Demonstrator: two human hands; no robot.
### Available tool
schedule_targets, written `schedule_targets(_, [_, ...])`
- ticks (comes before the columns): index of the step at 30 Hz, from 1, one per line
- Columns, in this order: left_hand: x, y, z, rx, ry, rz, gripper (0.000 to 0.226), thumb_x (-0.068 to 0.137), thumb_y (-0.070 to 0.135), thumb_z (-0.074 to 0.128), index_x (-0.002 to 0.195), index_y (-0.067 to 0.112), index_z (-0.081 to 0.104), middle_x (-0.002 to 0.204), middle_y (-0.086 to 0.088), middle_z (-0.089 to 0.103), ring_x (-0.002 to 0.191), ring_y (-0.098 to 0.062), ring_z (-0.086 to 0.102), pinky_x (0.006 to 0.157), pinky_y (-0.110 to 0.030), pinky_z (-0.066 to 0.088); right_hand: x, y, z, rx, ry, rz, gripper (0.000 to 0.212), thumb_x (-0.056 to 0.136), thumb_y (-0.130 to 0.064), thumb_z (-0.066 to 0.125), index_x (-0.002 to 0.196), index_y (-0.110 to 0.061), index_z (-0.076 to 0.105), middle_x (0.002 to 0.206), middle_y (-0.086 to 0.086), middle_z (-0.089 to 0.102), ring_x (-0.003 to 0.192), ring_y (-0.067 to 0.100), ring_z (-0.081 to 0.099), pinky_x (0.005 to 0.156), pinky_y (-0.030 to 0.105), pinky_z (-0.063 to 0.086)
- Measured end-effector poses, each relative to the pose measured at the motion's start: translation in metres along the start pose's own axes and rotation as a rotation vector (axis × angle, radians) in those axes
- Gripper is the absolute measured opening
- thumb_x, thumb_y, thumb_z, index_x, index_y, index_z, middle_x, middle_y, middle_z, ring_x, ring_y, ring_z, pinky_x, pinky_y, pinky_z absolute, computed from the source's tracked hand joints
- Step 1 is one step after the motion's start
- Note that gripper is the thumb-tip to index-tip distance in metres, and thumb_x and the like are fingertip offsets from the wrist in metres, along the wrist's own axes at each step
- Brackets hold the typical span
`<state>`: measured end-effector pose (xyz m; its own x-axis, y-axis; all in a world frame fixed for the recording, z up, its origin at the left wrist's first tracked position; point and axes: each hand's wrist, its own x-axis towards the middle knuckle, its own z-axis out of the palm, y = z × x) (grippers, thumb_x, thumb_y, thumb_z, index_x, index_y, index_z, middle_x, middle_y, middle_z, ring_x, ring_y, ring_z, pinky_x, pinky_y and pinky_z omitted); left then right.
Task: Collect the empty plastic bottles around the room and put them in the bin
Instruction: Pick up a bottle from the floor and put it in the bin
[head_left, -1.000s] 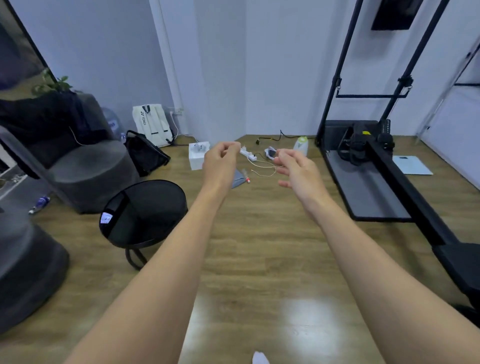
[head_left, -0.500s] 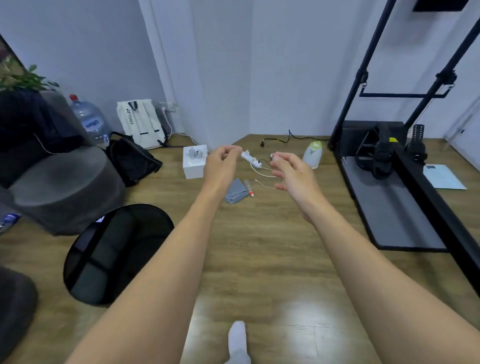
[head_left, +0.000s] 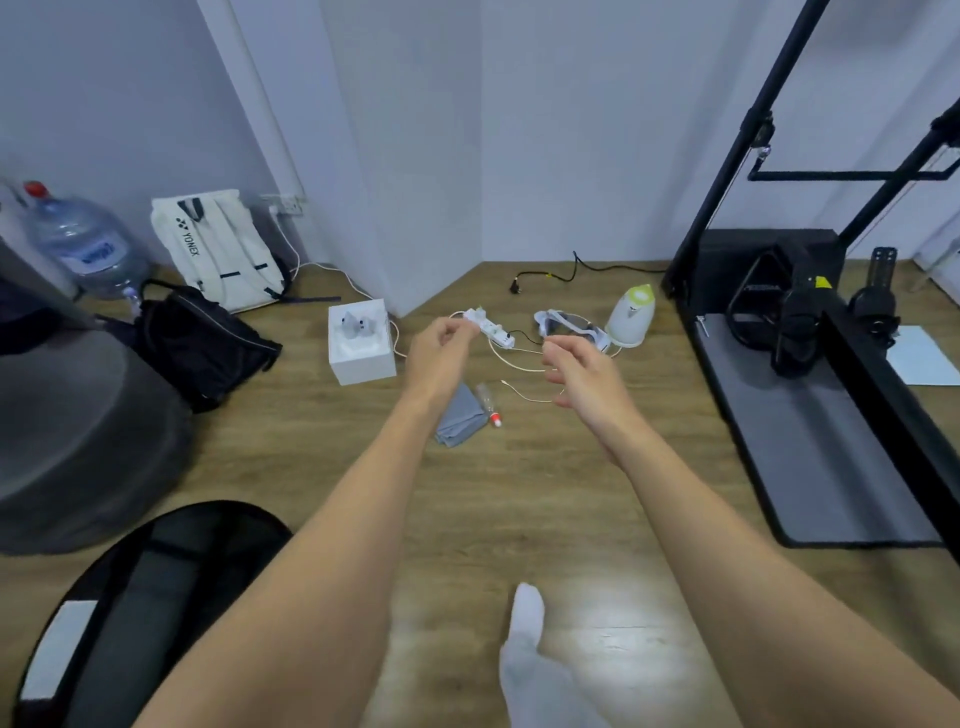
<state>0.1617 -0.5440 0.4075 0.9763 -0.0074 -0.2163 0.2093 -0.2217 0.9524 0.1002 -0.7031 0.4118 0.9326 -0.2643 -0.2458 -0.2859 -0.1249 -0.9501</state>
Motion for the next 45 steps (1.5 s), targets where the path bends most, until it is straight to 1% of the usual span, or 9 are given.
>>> schedule_targets(7, [0.145,-0.013,0.036,0.029,-0.015,-0.118,0.008,0.089,0.033,0.059,0.091,0.029,0.066,0.094,0.010,0.064,0.091,-0.012,0.057,0.090,-0.034,0.048,0.165,0.022,0.006,0.013,0.003,0.123,0.008,0.096,-0.033,0.055,0.098,-0.030,0.062,0.104,-0.010,0.066,0.110,0.018,0.064,0.103,0.046,0.048])
schedule_targets(15, [0.302,-0.086,0.075,0.037,-0.064,-0.301,0.007,0.091,0.032,0.060,0.086,0.028,0.062,0.092,0.008,0.063,0.091,-0.016,0.058,0.098,-0.041,0.050,0.308,0.076,0.043,-0.003,0.043,0.316,0.012,0.098,-0.032,0.053,0.088,-0.031,0.059,0.114,0.010,0.067,0.105,0.021,0.065,0.090,0.041,0.053])
schedule_targets(17, [0.355,-0.128,0.097,0.020,-0.069,-0.375,0.007,0.092,0.030,0.061,0.087,0.024,0.063,0.091,0.003,0.062,0.086,-0.018,0.057,0.088,-0.038,0.052,0.358,0.114,0.062,-0.016,0.067,0.361,0.009,0.097,-0.032,0.054,0.090,-0.029,0.060,0.122,0.016,0.065,0.096,0.019,0.062,0.080,0.035,0.052])
schedule_targets(19, [0.392,-0.175,0.115,0.017,-0.080,-0.458,0.010,0.093,0.028,0.060,0.084,0.023,0.060,0.083,0.002,0.059,0.077,-0.018,0.055,0.072,-0.032,0.051,0.394,0.159,0.081,-0.011,0.068,0.418,0.008,0.097,-0.032,0.054,0.093,-0.029,0.060,0.125,0.014,0.065,0.105,0.025,0.064,0.078,0.033,0.051])
schedule_targets(25, [0.491,-0.336,0.173,0.011,-0.110,-0.642,0.018,0.093,0.028,0.057,0.076,0.022,0.054,0.074,0.000,0.054,0.065,-0.018,0.048,0.058,-0.025,0.038,0.505,0.324,0.129,0.013,0.145,0.493,0.008,0.095,-0.037,0.055,0.089,-0.035,0.060,0.108,-0.003,0.069,0.108,0.018,0.065,0.095,0.039,0.051])
schedule_targets(29, [0.550,-0.453,0.215,0.057,-0.113,-0.690,0.016,0.083,0.031,0.060,0.074,0.019,0.055,0.081,-0.006,0.059,0.070,-0.022,0.049,0.058,-0.027,0.038,0.575,0.442,0.162,0.016,0.184,0.501,0.011,0.098,-0.031,0.053,0.099,-0.025,0.063,0.094,-0.008,0.064,0.089,0.011,0.061,0.074,0.026,0.048])
schedule_targets(34, [0.615,-0.580,0.254,0.164,-0.093,-0.724,0.011,0.083,0.020,0.059,0.076,0.014,0.064,0.097,-0.020,0.073,0.082,-0.031,0.069,0.078,-0.042,0.056,0.649,0.572,0.190,-0.146,0.118,0.481,0.030,0.100,-0.029,0.050,0.116,-0.008,0.065,0.103,0.004,0.065,0.093,0.015,0.054,0.077,0.025,0.040])
schedule_targets(38, [0.654,-0.623,0.271,0.277,-0.118,-0.717,0.029,0.087,0.017,0.056,0.111,0.003,0.067,0.118,-0.025,0.067,0.110,-0.040,0.065,0.091,-0.049,0.055,0.690,0.623,0.194,-0.244,0.077,0.507,0.031,0.100,-0.026,0.048,0.120,-0.008,0.064,0.124,0.016,0.065,0.113,0.029,0.059,0.093,0.032,0.044])
schedule_targets(45, [0.666,-0.636,0.296,0.279,-0.276,-0.779,0.031,0.089,0.032,0.068,0.112,0.013,0.060,0.114,-0.012,0.068,0.096,-0.032,0.070,0.084,-0.045,0.059,0.705,0.676,0.207,-0.228,-0.069,0.578,0.030,0.093,-0.018,0.048,0.114,-0.003,0.063,0.117,0.022,0.067,0.110,0.037,0.062,0.095,0.044,0.051])
